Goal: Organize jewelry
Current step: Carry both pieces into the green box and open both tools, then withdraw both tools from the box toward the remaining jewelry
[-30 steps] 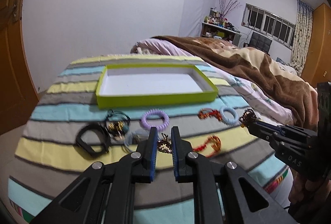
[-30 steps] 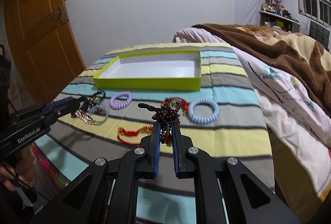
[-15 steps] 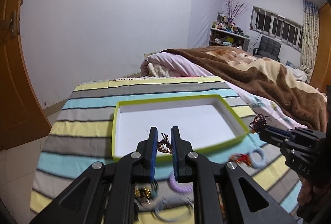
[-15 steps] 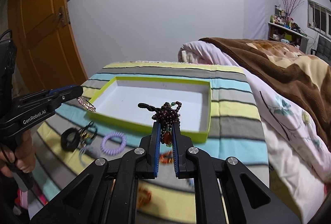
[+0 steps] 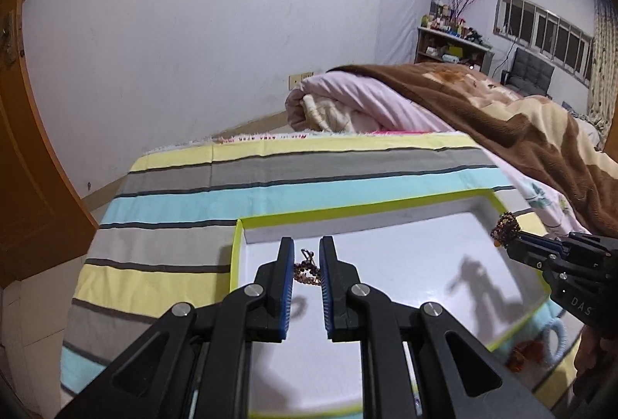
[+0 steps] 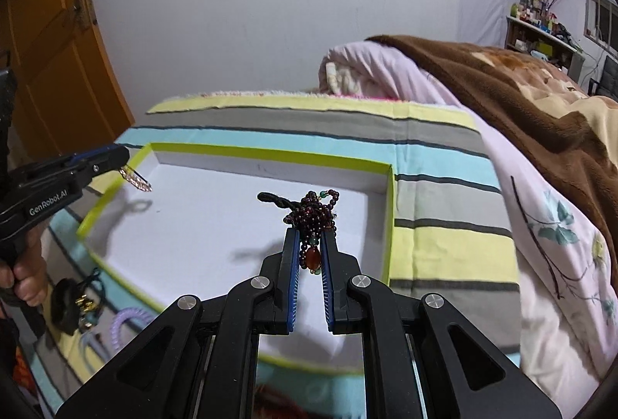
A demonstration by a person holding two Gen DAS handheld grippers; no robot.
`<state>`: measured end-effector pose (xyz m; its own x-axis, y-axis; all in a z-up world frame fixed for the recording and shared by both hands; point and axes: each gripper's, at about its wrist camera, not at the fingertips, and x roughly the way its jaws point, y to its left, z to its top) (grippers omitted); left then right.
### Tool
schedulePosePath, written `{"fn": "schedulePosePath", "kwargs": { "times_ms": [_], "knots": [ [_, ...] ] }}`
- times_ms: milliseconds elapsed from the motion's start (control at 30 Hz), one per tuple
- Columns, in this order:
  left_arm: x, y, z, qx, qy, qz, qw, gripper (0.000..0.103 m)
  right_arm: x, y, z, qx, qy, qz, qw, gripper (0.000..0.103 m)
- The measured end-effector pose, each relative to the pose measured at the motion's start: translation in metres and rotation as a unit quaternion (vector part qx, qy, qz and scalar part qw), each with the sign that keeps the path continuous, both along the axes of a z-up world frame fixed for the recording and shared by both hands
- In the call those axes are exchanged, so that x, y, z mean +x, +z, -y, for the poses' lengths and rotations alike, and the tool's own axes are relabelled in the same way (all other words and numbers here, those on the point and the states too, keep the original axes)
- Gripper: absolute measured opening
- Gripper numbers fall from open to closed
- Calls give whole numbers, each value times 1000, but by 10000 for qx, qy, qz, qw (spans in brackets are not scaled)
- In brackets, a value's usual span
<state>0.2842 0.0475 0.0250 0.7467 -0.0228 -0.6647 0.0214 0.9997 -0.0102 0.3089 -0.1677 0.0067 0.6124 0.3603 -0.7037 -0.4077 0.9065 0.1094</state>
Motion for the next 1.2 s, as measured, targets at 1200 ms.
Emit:
{"fn": "schedulePosePath", "kwargs": {
  "times_ms": [1200],
  "knots": [
    [-65,3,-10,-457,-247,75,9986,21,-86,24,24,355,195,183,9990,26]
  ]
}}
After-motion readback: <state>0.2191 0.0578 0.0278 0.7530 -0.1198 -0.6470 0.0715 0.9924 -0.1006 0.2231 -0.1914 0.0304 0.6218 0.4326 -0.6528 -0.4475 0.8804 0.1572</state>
